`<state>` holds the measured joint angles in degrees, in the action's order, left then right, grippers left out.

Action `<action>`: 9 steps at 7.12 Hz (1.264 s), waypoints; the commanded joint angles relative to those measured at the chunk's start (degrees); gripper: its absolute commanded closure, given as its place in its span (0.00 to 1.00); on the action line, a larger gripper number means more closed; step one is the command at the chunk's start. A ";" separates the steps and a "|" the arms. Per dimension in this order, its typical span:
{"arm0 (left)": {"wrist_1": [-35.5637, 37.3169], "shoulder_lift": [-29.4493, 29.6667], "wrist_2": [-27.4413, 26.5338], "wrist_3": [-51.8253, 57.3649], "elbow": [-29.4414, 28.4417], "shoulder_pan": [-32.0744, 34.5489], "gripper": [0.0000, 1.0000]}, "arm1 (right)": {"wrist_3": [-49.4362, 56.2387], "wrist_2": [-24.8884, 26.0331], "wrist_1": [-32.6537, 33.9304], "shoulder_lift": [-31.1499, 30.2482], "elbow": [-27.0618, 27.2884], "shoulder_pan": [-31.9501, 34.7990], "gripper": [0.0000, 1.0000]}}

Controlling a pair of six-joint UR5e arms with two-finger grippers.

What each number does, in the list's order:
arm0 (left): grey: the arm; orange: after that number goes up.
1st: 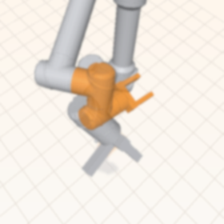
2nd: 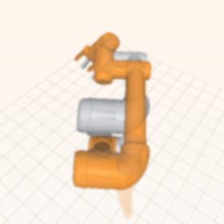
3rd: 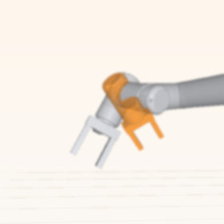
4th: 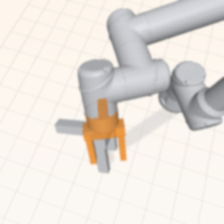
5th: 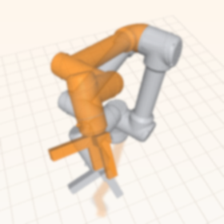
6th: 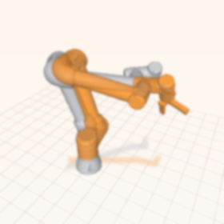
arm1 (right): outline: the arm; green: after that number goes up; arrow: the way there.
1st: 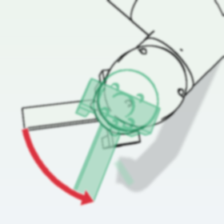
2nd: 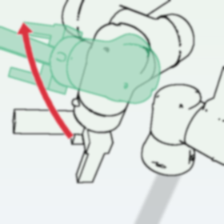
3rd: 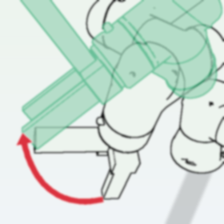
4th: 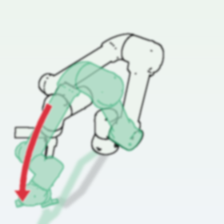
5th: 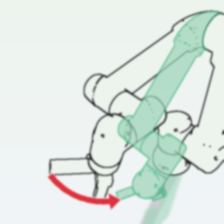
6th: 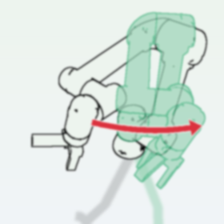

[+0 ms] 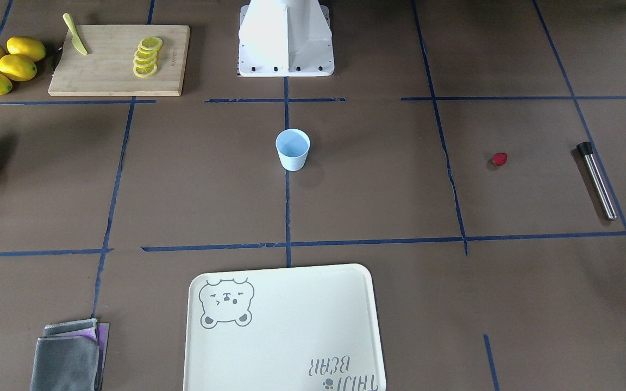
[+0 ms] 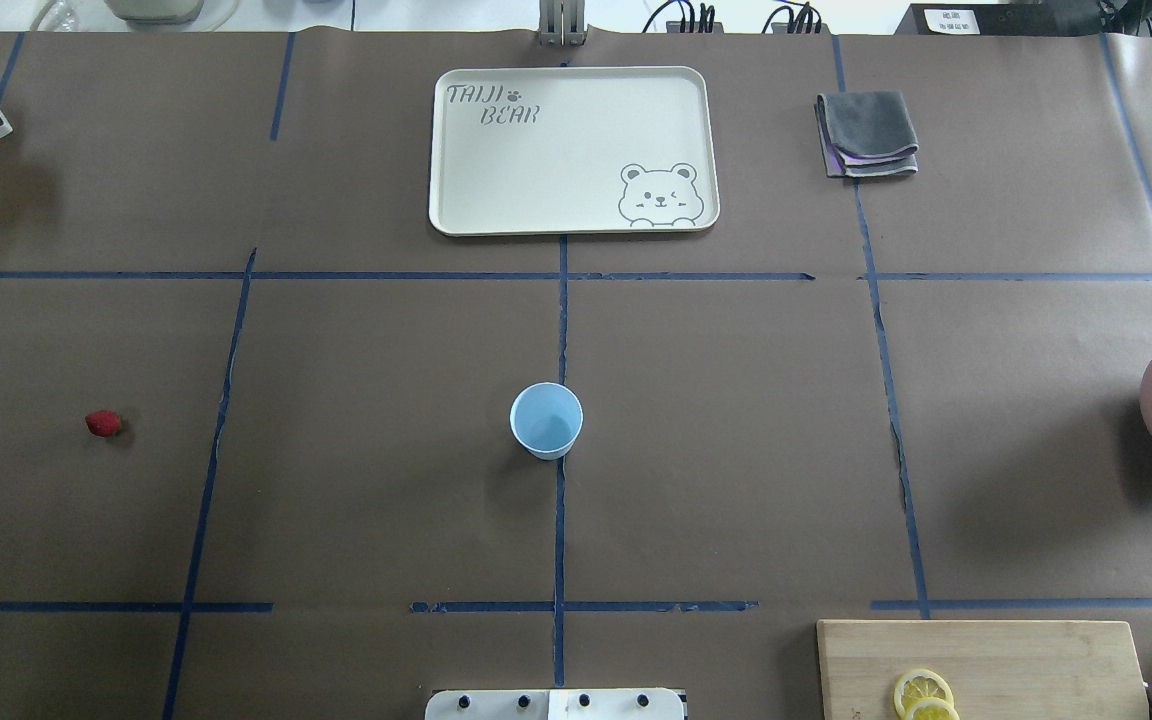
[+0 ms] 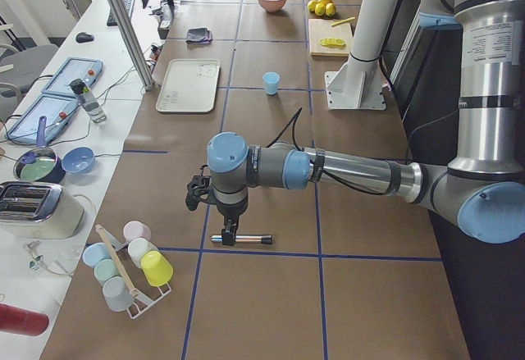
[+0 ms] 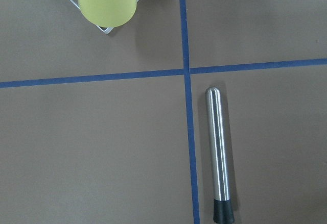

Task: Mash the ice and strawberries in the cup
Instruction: 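Lower the right gripper into the pink bowl and grasp an ice cube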

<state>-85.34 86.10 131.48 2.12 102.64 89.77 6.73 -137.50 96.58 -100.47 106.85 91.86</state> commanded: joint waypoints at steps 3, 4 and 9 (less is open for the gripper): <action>-0.18 -0.06 0.09 0.17 0.19 -0.21 0.00 | -28.45 1.09 -3.74 -4.11 6.62 -10.37 0.07; -0.44 -0.06 0.00 0.17 0.11 -0.21 0.00 | -36.61 2.75 -10.91 -4.99 5.22 -12.65 0.07; -1.93 -0.15 0.00 0.08 -0.07 -0.30 0.00 | -46.72 3.64 -28.47 -7.02 -4.28 -18.55 0.08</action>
<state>-87.18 85.97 131.48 2.20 102.57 89.48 -39.53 -134.12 68.85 -107.12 103.44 74.60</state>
